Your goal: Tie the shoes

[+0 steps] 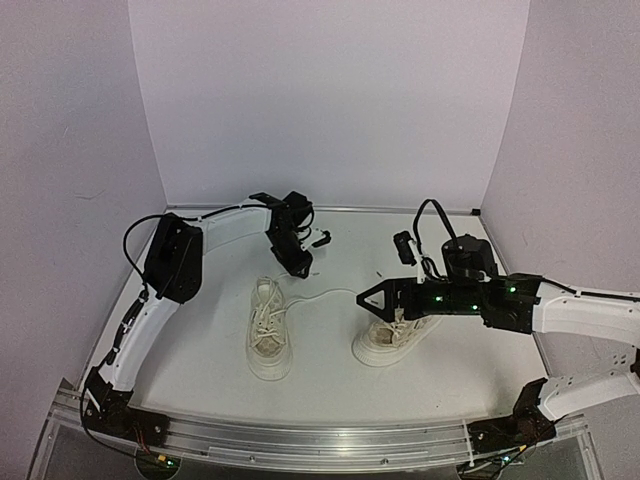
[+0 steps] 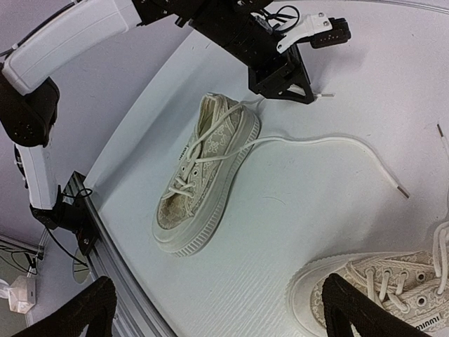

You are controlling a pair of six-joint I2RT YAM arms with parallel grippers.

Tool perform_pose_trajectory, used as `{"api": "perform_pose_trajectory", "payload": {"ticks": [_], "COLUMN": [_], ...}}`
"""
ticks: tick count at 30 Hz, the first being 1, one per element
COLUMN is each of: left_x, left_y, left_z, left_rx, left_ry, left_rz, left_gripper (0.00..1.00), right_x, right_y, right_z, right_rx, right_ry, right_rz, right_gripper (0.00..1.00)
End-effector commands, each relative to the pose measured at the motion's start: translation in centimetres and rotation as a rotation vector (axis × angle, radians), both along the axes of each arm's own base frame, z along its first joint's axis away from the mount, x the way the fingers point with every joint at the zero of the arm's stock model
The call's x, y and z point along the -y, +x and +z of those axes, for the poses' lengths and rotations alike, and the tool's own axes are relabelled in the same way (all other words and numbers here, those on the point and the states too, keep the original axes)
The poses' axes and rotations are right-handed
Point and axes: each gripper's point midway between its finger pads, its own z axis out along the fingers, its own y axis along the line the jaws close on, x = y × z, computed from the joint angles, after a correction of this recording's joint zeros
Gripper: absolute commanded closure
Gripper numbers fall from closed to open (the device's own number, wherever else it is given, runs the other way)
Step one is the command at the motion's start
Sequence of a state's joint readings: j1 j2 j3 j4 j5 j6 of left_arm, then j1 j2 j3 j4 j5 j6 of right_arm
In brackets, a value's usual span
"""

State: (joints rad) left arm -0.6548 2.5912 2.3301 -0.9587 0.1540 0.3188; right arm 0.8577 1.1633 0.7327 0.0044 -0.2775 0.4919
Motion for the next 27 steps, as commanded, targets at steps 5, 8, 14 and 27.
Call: {"api": "perform_pose_trajectory", "payload": {"ticks": [5, 8, 14, 27], "left_x": [-0.3, 0.4, 0.1, -8.5], "left_y": [-1.7, -0.8, -0.1, -8.3], "left_z": [3.3, 8.1, 20.1, 30.0], "left_rx": [-0.012, 0.043, 0.234, 0.399], "left_ry": [-0.052, -0.169, -0.360, -0.582], "left_rz": [0.028, 0.067, 0.143, 0.356], "left_gripper": [0.99, 1.00, 1.00, 1.00], "right_x": [-0.3, -0.5, 0.3, 0.5], "right_y": [1.2, 1.6, 3.5, 11.5], "right_z": [0.2, 0.3, -0.3, -6.5], "right_rx": [0.017, 0.018, 0.052, 0.036], "right_ry": [-0.033, -0.058, -0.196, -0.567], "right_rz": [-0.018, -0.016, -0.060, -0.070], "right_gripper": [0.02, 0.02, 0.02, 0.10]}}
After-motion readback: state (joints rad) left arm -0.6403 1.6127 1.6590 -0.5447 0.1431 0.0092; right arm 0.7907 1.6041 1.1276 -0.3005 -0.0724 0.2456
